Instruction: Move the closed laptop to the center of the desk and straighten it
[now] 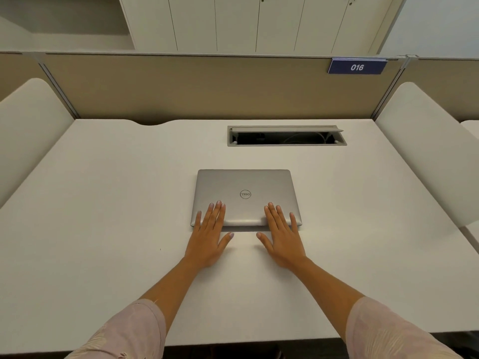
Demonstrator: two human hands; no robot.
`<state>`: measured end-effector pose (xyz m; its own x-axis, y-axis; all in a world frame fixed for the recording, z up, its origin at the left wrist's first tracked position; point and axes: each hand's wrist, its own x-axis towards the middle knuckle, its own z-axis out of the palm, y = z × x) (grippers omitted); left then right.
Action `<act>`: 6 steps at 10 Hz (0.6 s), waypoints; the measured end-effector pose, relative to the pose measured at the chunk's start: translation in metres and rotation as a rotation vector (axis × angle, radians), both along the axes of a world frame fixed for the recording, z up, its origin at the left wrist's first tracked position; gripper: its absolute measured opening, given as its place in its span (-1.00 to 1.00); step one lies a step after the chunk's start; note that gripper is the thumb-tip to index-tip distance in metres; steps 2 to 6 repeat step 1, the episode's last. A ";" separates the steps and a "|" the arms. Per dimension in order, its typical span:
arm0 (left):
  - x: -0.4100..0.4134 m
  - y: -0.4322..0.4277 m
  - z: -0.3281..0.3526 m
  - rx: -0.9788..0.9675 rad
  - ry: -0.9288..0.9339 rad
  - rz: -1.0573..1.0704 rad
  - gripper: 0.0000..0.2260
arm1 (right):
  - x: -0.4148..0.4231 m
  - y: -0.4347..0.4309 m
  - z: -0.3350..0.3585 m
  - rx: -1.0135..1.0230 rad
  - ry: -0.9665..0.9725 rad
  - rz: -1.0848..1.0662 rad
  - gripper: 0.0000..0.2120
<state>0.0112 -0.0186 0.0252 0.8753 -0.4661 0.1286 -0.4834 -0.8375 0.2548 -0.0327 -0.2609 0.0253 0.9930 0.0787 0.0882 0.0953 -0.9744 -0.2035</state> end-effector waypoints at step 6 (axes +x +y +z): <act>0.018 -0.013 0.026 -0.063 -0.045 0.000 -0.35 | 0.023 0.005 0.026 0.053 -0.030 0.010 -0.34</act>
